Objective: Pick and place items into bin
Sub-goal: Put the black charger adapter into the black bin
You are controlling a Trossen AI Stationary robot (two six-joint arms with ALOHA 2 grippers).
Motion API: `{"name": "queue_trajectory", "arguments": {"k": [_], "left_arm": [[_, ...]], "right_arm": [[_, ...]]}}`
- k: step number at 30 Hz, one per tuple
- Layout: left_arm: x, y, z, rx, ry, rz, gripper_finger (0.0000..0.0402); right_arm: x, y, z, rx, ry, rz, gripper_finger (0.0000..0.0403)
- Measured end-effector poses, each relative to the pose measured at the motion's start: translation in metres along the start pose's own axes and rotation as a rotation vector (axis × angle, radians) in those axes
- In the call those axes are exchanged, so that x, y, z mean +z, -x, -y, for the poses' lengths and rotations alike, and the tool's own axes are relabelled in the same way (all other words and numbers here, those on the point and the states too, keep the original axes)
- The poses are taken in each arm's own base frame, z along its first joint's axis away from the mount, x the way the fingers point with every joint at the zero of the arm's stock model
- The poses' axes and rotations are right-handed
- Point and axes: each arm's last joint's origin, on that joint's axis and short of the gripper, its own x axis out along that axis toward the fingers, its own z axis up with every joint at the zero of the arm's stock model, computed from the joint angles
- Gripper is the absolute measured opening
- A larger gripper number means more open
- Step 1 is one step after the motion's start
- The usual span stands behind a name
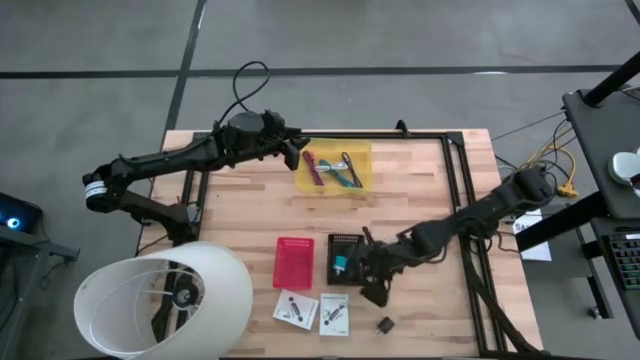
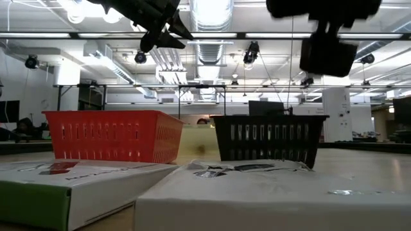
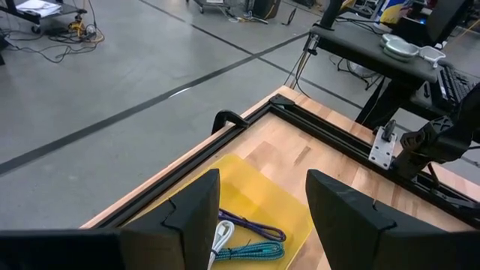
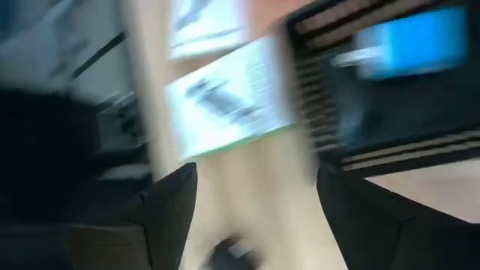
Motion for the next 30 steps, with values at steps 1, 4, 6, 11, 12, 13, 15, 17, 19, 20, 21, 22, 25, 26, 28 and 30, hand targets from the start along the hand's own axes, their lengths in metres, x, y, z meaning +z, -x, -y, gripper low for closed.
{"name": "queue_trajectory", "arguments": {"k": [1, 4, 6, 11, 12, 13, 15, 17, 19, 20, 21, 22, 25, 26, 28, 30], "left_arm": [[0.000, 0.000, 0.000, 0.000, 0.000, -0.001, 0.0183], [0.000, 0.000, 0.000, 0.000, 0.000, -0.002, 0.0183], [-0.001, 0.000, 0.000, 0.001, 0.000, -0.003, 0.0183], [-0.001, 0.000, 0.000, 0.001, -0.001, -0.004, 0.0183], [-0.001, 0.000, 0.000, 0.001, -0.001, -0.004, 0.0183], [-0.001, 0.000, 0.000, 0.001, -0.001, -0.005, 0.0183], [-0.001, 0.000, 0.000, 0.001, -0.001, -0.005, 0.0183], [-0.001, 0.000, 0.000, 0.001, -0.001, -0.005, 0.0183], [-0.001, 0.000, 0.000, 0.002, -0.001, -0.005, 0.0183], [-0.001, 0.000, 0.000, 0.001, -0.001, -0.005, 0.0183], [-0.001, 0.000, 0.000, 0.001, -0.001, -0.005, 0.0183], [-0.001, 0.000, 0.000, 0.001, -0.001, -0.005, 0.0183], [-0.001, 0.000, 0.000, 0.001, -0.001, -0.005, 0.0183], [-0.001, 0.000, 0.000, 0.001, -0.001, -0.004, 0.0183], [-0.001, 0.000, 0.000, 0.001, -0.001, -0.005, 0.0183], [-0.001, 0.000, 0.000, 0.001, -0.001, -0.005, 0.0183]], "right_arm": [[-0.001, 0.002, -0.005, 0.051, 0.024, -0.029, 0.0258], [-0.008, 0.006, -0.020, 0.158, 0.154, -0.114, 0.0252], [-0.018, 0.006, -0.028, 0.200, 0.283, -0.158, 0.0248], [-0.045, 0.002, -0.039, 0.251, 0.625, -0.202, 0.0244], [-0.050, 0.000, -0.041, 0.241, 0.676, -0.195, 0.0244], [-0.054, -0.001, -0.041, 0.218, 0.711, -0.183, 0.0244], [-0.059, -0.005, -0.043, 0.155, 0.746, -0.151, 0.0244], [-0.064, -0.011, -0.043, 0.112, 0.788, -0.135, 0.0244], [-0.068, -0.018, -0.042, 0.097, 0.820, -0.153, 0.0244], [-0.069, -0.022, -0.041, 0.092, 0.832, -0.165, 0.0244], [-0.072, -0.026, -0.040, 0.087, 0.840, -0.179, 0.0244], [-0.074, -0.030, -0.039, 0.080, 0.845, -0.194, 0.0244], [-0.079, -0.044, -0.035, 0.057, 0.855, -0.234, 0.0244], [-0.080, -0.047, -0.034, 0.051, 0.854, -0.246, 0.0244], [-0.082, -0.054, -0.030, 0.037, 0.848, -0.266, 0.0244], [-0.084, -0.060, -0.028, 0.024, 0.847, -0.282, 0.0244]]}}
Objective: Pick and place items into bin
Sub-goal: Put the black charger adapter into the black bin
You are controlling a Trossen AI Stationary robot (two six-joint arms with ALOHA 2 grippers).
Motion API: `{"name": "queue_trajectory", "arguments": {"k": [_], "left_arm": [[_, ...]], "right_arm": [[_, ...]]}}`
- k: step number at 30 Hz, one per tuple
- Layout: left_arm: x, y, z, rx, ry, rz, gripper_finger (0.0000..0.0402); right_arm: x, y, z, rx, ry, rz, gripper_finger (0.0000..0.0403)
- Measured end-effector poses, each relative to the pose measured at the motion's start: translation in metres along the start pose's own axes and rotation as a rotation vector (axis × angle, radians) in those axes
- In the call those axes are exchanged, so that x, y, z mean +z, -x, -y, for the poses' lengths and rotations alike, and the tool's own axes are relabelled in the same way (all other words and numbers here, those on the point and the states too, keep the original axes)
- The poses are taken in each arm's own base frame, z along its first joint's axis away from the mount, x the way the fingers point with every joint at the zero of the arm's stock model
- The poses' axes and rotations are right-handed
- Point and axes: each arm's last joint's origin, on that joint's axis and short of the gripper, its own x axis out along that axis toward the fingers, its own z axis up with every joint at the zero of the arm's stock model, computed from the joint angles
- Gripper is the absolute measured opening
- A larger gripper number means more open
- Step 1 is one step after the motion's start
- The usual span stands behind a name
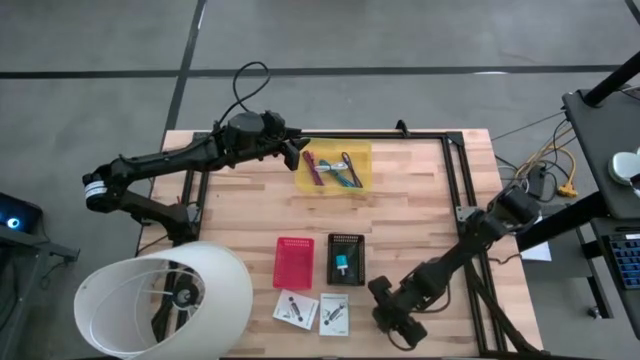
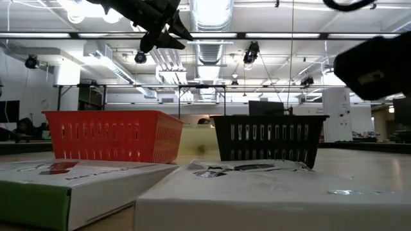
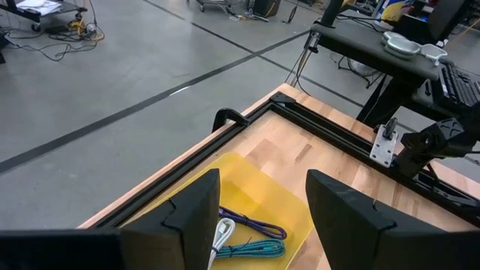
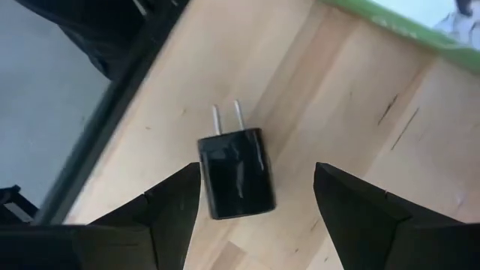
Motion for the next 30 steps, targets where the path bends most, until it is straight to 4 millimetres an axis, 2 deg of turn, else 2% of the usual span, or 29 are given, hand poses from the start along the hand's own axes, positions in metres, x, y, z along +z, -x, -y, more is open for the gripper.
{"name": "queue_trajectory", "arguments": {"k": [7, 15, 22, 30], "left_arm": [[0.000, 0.000, 0.000, 0.000, 0.000, 0.000, 0.0183], [0.000, 0.000, 0.000, 0.000, 0.000, 0.000, 0.0183], [0.000, 0.000, 0.000, 0.000, 0.000, 0.000, 0.0183], [0.000, 0.000, 0.000, 0.001, 0.000, -0.001, 0.0183]], "right_arm": [[-0.005, -0.014, -0.002, 0.035, 0.017, -0.053, 0.0240], [-0.002, -0.011, -0.005, 0.044, 0.028, -0.040, 0.0196], [-0.001, -0.010, -0.006, 0.042, -0.058, -0.044, 0.0134], [-0.003, -0.006, -0.006, 0.092, -0.126, -0.087, 0.0030]]}}
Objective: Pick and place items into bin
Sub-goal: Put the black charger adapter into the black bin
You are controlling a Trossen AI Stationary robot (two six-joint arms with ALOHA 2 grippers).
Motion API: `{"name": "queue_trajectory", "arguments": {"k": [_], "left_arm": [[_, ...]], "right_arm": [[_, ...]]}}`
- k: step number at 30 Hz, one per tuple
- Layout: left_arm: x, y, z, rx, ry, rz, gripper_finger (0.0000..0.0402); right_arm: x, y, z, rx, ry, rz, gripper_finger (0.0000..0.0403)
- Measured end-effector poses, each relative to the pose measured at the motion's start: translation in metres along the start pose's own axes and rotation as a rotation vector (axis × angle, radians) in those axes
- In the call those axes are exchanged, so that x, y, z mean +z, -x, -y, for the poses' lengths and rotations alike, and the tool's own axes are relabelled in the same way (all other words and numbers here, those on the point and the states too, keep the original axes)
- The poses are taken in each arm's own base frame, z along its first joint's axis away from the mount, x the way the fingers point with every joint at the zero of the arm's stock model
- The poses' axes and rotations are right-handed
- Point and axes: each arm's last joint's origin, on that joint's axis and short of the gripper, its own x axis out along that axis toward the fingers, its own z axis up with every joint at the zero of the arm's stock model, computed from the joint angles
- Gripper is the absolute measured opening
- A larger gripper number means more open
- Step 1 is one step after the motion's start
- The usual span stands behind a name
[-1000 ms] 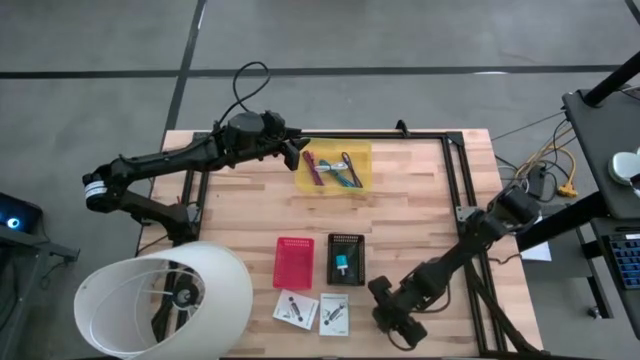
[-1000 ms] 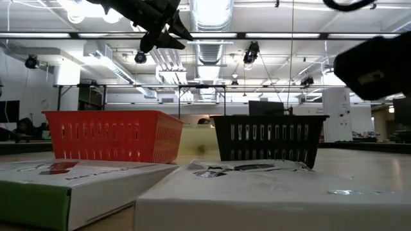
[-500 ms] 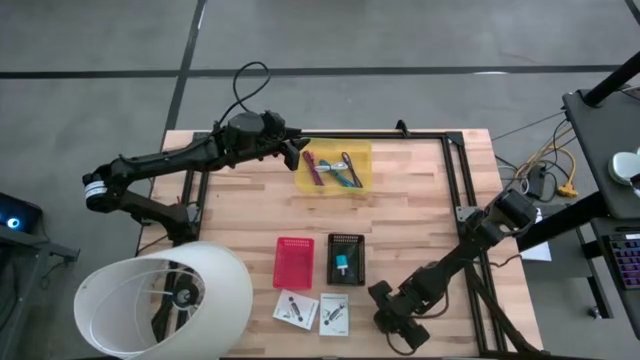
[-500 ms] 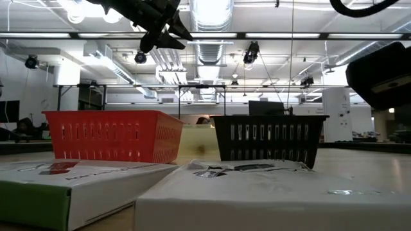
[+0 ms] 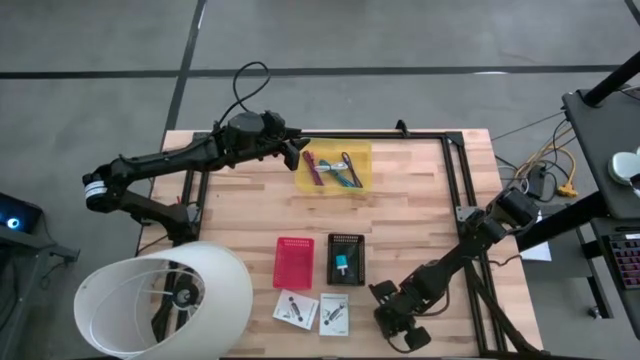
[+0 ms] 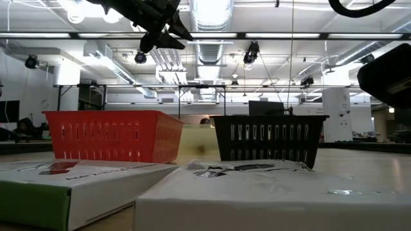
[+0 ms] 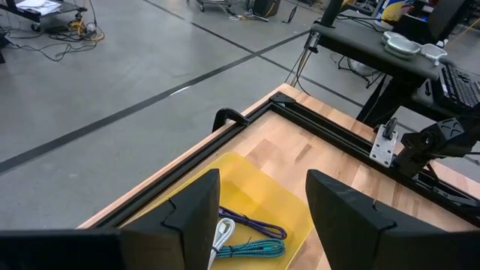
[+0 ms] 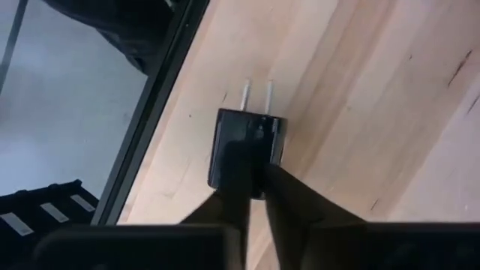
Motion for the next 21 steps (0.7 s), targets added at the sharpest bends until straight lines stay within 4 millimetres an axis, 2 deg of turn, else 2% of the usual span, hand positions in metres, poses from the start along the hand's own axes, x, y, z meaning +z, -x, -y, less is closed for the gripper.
{"name": "queue_trajectory", "arguments": {"k": [3, 9, 14, 21], "left_arm": [[0.0000, 0.0000, 0.0001, 0.000, 0.000, 0.000, 0.0183], [0.0000, 0.0000, 0.0000, 0.000, 0.000, 0.000, 0.0183], [0.0000, 0.0000, 0.0000, 0.000, 0.000, 0.000, 0.0183], [0.0000, 0.0000, 0.0000, 0.000, 0.000, 0.000, 0.0183]], "right_arm": [[-0.0001, -0.0001, -0.0001, 0.001, 0.011, 0.000, 0.0012], [-0.0003, 0.0007, -0.0002, -0.001, -0.013, 0.002, 0.0030], [-0.0013, 0.0038, -0.0008, -0.006, -0.054, 0.007, 0.0071], [0.0036, 0.0040, -0.0090, 0.033, -0.092, 0.073, 0.0157]]}}
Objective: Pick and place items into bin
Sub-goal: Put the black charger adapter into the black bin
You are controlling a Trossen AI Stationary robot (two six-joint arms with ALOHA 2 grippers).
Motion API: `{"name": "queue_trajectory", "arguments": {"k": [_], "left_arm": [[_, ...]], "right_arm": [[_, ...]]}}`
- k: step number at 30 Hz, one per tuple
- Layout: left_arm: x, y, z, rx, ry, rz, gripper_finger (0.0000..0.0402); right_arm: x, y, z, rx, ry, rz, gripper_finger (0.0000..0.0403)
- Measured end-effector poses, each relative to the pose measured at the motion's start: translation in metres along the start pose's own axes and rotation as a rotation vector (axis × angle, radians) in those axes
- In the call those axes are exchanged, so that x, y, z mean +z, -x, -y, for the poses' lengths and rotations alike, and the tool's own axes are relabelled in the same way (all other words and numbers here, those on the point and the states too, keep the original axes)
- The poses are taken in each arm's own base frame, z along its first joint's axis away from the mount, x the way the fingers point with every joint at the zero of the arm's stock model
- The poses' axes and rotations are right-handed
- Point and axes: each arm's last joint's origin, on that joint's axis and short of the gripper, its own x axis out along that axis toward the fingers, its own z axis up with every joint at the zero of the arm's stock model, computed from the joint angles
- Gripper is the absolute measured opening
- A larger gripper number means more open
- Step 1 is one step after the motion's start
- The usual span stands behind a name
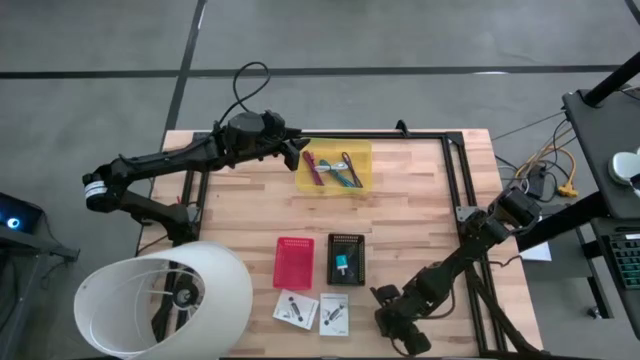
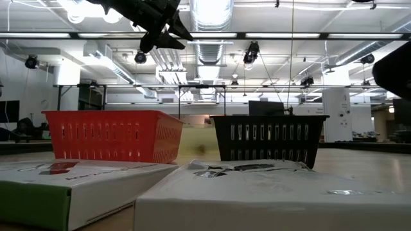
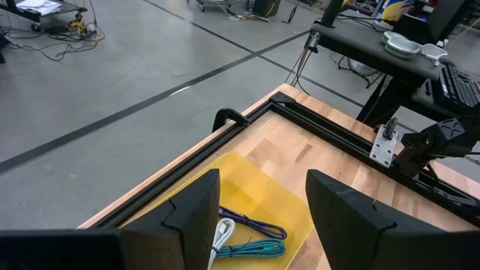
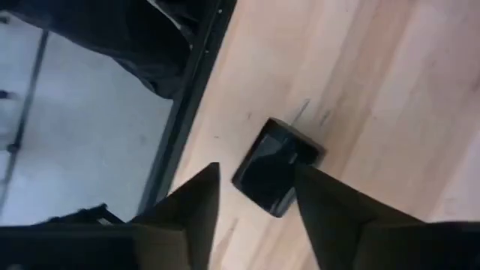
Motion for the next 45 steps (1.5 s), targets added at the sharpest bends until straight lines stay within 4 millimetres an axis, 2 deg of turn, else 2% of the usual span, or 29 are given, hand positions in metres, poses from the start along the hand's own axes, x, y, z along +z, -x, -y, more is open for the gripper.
{"name": "queue_trajectory", "arguments": {"k": [7, 13, 18, 23, 30, 45], "left_arm": [[-0.001, 0.000, 0.000, 0.000, 0.000, -0.002, 0.0183], [-0.003, -0.001, -0.001, 0.002, -0.001, -0.007, 0.0183], [-0.003, -0.001, -0.001, 0.002, -0.002, -0.008, 0.0183], [-0.003, -0.001, -0.001, 0.002, -0.009, -0.008, 0.0183], [-0.003, -0.001, -0.001, 0.003, -0.009, -0.008, 0.0183], [-0.003, -0.001, -0.001, 0.003, -0.009, -0.008, 0.0183]], "right_arm": [[0.004, 0.000, -0.001, 0.000, -0.156, 0.044, 0.0225], [0.002, -0.003, -0.004, -0.024, -0.293, 0.056, 0.0261], [-0.003, -0.006, -0.008, -0.029, -0.323, 0.046, 0.0281], [-0.007, -0.008, -0.010, -0.094, -0.311, 0.083, 0.0285], [-0.011, -0.011, -0.005, -0.147, -0.297, 0.094, 0.0264], [-0.016, -0.017, -0.012, -0.114, -0.237, 0.098, 0.0252]]}}
